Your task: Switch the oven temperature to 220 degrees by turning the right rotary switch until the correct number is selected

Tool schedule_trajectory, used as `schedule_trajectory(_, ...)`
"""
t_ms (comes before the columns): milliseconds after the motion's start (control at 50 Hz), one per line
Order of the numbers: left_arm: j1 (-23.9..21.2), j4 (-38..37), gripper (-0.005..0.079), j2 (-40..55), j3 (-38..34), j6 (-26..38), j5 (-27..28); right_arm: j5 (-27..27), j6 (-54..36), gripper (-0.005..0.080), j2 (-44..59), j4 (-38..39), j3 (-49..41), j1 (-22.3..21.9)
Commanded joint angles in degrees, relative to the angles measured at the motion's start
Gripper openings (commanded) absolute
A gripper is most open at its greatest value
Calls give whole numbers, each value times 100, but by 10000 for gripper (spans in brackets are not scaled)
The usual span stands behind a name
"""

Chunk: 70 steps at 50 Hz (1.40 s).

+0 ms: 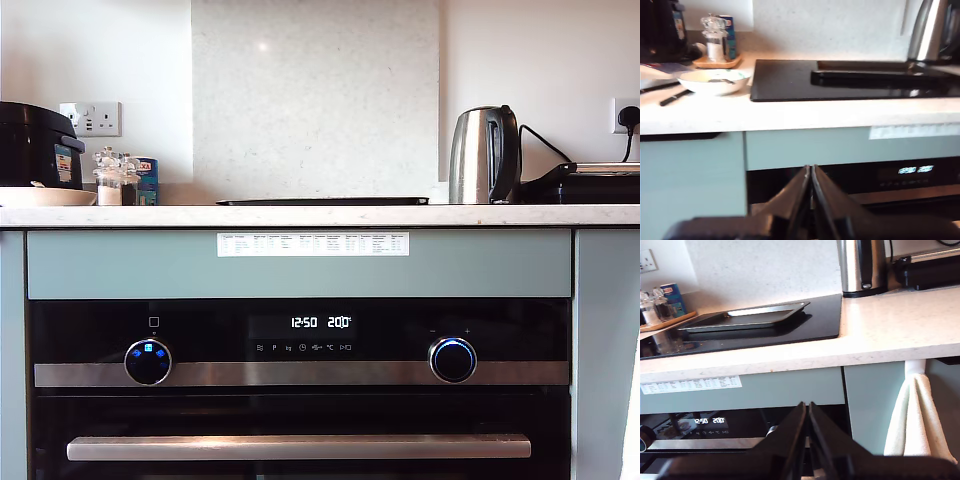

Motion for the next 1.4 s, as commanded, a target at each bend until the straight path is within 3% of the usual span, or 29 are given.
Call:
schedule_trajectory(0, 11, 57, -22, -9, 39, -267, 173, -39, 26, -13, -37, 52, 90, -7)
schedule_trajectory(140, 9, -57, -22, 0, 48, -887, 813, -201, 24, -13, -33, -129, 249, -7)
schedule_trajectory(240, 9, -133, -22, 0, 48, -1182, 1104, -647, 2, -8, -24, -372, 350, -4)
schedule_trajectory(300, 11, -140, -22, 0, 48, -1279, 1213, -949, 9, 52, 2, -400, 385, 26)
schedule_trajectory(360, 9, -136, -22, 0, 48, -1351, 1285, -1161, 76, 189, 26, -376, 398, 96)
schedule_trajectory(480, 4, -136, -22, 0, 48, -1362, 1305, -1335, 487, 541, 133, -256, 407, 306)
schedule_trajectory(580, 4, -140, -22, 0, 48, -1360, 1305, -1488, 518, 686, 249, -254, 422, 470)
schedule_trajectory(700, 4, -140, -22, 0, 48, -1362, 1305, -1963, 328, 692, 448, -247, 439, 673)
schedule_trajectory(860, 4, -140, -22, 0, 48, -1410, 1305, -2085, -278, 693, 1005, -304, 590, 1016)
schedule_trajectory(1060, 4, -155, -22, 0, 48, -1419, 1305, -2035, -2142, 693, 2065, -577, 874, 1432)
schedule_trajectory(1180, 4, -162, -22, 0, 48, -1416, 1303, -1611, -3268, 693, 2789, -612, 907, 1666)
schedule_trajectory(1380, 4, -195, -22, 0, 48, -1132, 1298, -1215, -5254, 693, 3858, 131, 909, 2072)
